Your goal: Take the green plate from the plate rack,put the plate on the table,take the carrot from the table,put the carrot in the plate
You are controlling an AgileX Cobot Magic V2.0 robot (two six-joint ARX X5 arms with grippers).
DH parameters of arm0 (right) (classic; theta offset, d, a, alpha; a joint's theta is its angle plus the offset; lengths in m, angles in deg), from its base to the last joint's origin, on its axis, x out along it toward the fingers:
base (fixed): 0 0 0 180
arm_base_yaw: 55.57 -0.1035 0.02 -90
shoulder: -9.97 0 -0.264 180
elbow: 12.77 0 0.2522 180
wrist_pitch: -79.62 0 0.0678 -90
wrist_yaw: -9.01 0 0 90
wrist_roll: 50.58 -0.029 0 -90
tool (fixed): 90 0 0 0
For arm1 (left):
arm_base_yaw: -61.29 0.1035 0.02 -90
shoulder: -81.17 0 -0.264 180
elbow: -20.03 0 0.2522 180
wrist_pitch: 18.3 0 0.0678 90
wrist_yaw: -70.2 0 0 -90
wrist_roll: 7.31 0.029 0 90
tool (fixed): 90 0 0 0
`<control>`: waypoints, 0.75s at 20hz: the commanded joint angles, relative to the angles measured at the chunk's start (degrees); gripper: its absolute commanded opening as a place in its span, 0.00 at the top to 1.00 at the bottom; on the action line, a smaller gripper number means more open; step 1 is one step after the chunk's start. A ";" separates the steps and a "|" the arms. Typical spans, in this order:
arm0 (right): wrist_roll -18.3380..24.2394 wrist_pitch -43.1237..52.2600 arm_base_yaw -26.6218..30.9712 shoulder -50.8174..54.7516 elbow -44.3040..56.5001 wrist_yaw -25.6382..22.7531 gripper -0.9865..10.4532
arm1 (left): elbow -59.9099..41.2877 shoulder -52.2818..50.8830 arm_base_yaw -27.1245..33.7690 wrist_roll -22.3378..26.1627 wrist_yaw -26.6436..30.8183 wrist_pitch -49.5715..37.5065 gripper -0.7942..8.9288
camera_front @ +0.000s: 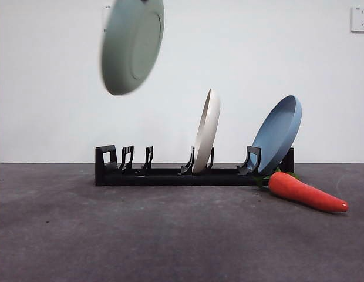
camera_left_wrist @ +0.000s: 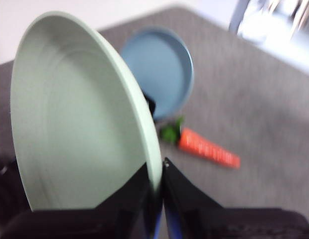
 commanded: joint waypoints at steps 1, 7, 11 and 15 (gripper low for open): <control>-0.09 0.39 0.09 0.02 -0.15 -0.13 0.31 | 0.04 -1.51 -5.86 7.65 8.94 6.51 0.92; -0.11 0.68 0.09 0.02 -0.15 -0.11 0.31 | -3.39 1.14 -20.04 9.27 25.42 12.31 0.92; -0.11 0.70 0.09 0.02 -0.15 -0.11 0.31 | -15.19 2.45 -25.03 9.79 30.42 4.24 0.92; -0.11 0.70 0.09 0.02 -0.15 -0.11 0.31 | -24.98 5.42 -28.63 16.87 37.11 -6.97 0.92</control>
